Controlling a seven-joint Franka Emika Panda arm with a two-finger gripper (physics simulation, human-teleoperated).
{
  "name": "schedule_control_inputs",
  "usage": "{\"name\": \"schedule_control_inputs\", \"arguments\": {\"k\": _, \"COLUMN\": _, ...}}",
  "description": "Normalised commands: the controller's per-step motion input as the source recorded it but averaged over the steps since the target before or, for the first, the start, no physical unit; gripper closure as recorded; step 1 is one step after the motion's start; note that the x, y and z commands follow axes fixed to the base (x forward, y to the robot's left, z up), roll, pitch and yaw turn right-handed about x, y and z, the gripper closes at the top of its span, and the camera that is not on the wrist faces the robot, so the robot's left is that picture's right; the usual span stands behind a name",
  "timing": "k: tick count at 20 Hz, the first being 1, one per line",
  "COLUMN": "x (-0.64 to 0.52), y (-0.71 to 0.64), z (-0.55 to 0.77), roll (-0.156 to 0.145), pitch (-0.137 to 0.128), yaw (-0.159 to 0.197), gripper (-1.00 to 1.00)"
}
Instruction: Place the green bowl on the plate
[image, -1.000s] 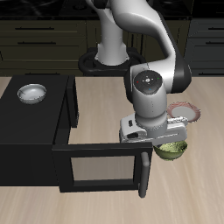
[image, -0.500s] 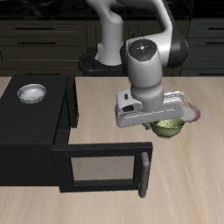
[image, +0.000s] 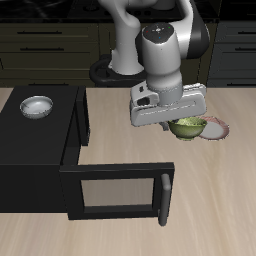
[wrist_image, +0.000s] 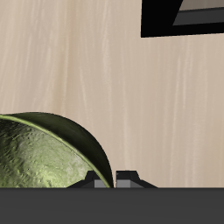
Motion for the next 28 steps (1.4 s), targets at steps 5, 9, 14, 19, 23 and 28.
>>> {"name": "schedule_control_inputs", "arguments": {"k": 5, "x": -0.29, "y": -0.04, "z": 0.10, "roll": -0.053, "pitch": -0.062, "yaw": 0.044, "gripper": 1.00}}
{"name": "schedule_control_inputs", "arguments": {"k": 9, "x": -0.42, "y": 0.11, "z": 0.15, "roll": -0.042, "pitch": -0.062, "yaw": 0.040, "gripper": 1.00}}
{"name": "schedule_control_inputs", "arguments": {"k": 14, "x": -0.28, "y": 0.37, "z": 0.05, "roll": 0.008, "pitch": -0.010, "yaw": 0.002, "gripper": 1.00}}
{"name": "schedule_control_inputs", "arguments": {"k": 19, "x": -0.22, "y": 0.31, "z": -0.05, "roll": -0.014, "pitch": -0.003, "yaw": -0.014, "gripper": 1.00}}
{"name": "schedule_control_inputs", "arguments": {"k": 23, "x": -0.35, "y": 0.38, "z": 0.01, "roll": 0.037, "pitch": 0.002, "yaw": -0.003, "gripper": 1.00}}
{"name": "schedule_control_inputs", "arguments": {"k": 28, "x": -0.36, "y": 0.31, "z": -0.01, "roll": 0.038, "pitch": -0.020, "yaw": 0.012, "gripper": 1.00}}
